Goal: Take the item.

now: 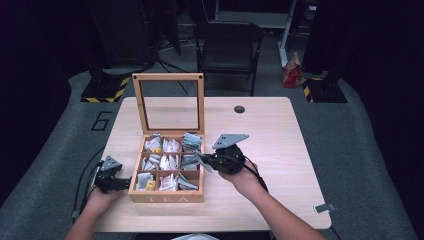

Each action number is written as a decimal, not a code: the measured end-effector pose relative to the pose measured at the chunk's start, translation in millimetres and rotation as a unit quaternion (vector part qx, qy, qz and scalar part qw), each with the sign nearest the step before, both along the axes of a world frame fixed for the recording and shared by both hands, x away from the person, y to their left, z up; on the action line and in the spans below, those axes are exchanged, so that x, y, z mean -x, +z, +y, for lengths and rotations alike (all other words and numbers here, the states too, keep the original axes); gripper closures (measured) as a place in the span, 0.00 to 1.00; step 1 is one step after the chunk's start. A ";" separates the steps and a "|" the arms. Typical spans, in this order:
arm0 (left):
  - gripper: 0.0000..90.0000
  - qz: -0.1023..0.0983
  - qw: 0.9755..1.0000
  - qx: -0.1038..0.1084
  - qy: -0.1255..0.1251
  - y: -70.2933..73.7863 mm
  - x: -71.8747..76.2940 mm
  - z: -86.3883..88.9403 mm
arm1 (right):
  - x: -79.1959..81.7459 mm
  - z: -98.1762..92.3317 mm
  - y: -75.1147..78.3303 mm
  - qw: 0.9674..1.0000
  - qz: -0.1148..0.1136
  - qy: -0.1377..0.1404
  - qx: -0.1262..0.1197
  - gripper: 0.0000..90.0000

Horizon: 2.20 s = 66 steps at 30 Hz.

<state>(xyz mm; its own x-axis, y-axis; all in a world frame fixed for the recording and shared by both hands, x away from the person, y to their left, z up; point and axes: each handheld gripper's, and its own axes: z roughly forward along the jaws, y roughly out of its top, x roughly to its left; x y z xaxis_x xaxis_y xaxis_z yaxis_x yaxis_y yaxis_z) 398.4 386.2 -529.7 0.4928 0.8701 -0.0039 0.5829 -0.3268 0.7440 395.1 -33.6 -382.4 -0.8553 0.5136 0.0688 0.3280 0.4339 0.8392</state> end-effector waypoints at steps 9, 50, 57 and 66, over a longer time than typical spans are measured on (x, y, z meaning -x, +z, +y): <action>0.17 0.000 1.000 0.000 0.000 0.0 0.0 0.0 | -5.9 -22.3 6.5 1.000 -0.008 -0.023 -0.002 1.00; 0.17 0.000 1.000 0.000 0.000 0.0 0.0 0.0 | -19.9 -92.0 9.3 0.993 -0.026 -0.111 0.008 1.00; 0.17 0.000 1.000 0.000 0.000 0.0 0.0 0.0 | -21.2 -101.7 6.7 0.992 -0.025 -0.126 0.008 1.00; 0.17 0.000 1.000 0.000 0.000 0.0 0.0 0.0 | -23.0 -109.8 0.1 0.990 -0.027 -0.137 0.013 1.00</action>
<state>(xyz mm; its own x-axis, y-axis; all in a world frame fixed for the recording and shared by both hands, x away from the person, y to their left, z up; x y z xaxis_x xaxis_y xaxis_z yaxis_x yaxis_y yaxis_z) 398.4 386.2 -529.8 0.4930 0.8700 -0.0035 0.5827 -0.3272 0.7439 418.1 -143.4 -382.4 -0.6851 0.7283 0.0111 0.3923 0.3561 0.8481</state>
